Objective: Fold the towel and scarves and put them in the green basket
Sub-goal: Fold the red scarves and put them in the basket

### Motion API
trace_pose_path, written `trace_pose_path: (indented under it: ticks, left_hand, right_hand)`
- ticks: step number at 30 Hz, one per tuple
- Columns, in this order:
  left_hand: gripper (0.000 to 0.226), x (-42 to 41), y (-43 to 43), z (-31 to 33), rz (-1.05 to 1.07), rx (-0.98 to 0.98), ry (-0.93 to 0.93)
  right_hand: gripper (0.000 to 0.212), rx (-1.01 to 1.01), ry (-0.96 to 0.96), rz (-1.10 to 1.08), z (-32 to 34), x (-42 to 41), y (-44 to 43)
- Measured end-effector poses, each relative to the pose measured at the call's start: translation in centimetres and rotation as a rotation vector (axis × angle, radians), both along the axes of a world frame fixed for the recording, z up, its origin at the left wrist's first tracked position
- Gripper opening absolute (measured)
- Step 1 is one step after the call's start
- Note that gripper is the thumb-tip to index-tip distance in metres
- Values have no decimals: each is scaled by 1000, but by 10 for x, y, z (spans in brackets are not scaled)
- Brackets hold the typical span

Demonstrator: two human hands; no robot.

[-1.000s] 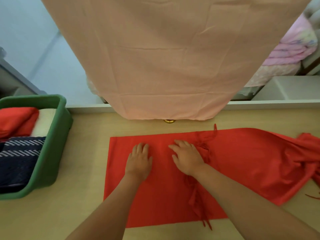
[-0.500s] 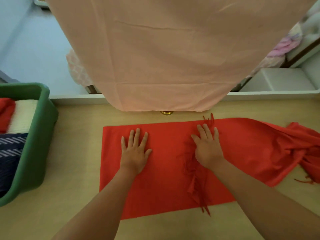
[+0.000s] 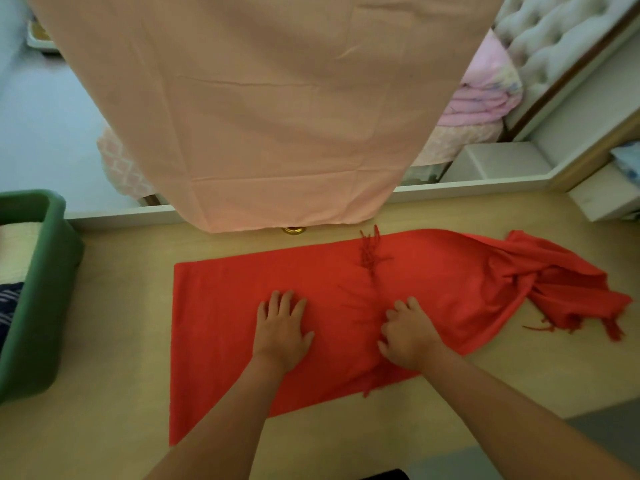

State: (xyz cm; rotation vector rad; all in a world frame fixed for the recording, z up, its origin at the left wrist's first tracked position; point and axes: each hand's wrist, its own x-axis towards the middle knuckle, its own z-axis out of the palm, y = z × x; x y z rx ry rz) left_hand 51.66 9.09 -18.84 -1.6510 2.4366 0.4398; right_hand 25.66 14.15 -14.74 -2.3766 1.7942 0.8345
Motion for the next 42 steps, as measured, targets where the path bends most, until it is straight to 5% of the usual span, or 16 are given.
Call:
trace_pose_path:
  ticks: [3, 7, 10, 14, 17, 22, 26, 29, 33, 42]
  left_hand:
    - [67, -22, 10, 10, 37, -19, -54]
    - [56, -58, 36, 11, -102, -70, 145]
    - [66, -82, 59, 12, -182, 21, 93]
    - [89, -94, 76, 8, -154, 124, -6]
    - [95, -99, 85, 7, -127, 143, -25]
    - [51, -104, 94, 17, -164, -41, 124]
    - [41, -111, 93, 29, -107, 21, 273]
    - [55, -116, 91, 34, -71, 197, 213]
    - [49, -121, 78, 40, -57, 317, 125]
    - [30, -116, -10, 46, 70, 164, 246]
  right_hand:
    - [27, -62, 48, -127, 1, -35, 13]
    - [18, -238, -193, -92, -2, -38, 28]
    - [26, -117, -410, 53, -10, -32, 41]
    - [45, 95, -473, 19, -16, -42, 50]
    - [34, 90, -583, -35, -20, -52, 47]
    - [21, -42, -888, -129, -15, -57, 39]
    - [15, -142, -857, 86, -6, -59, 34]
    - [25, 31, -668, 180, -9, -61, 30]
    - [33, 253, -615, -69, -10, -65, 18]
    - [26, -62, -795, -437, 6, -63, -70]
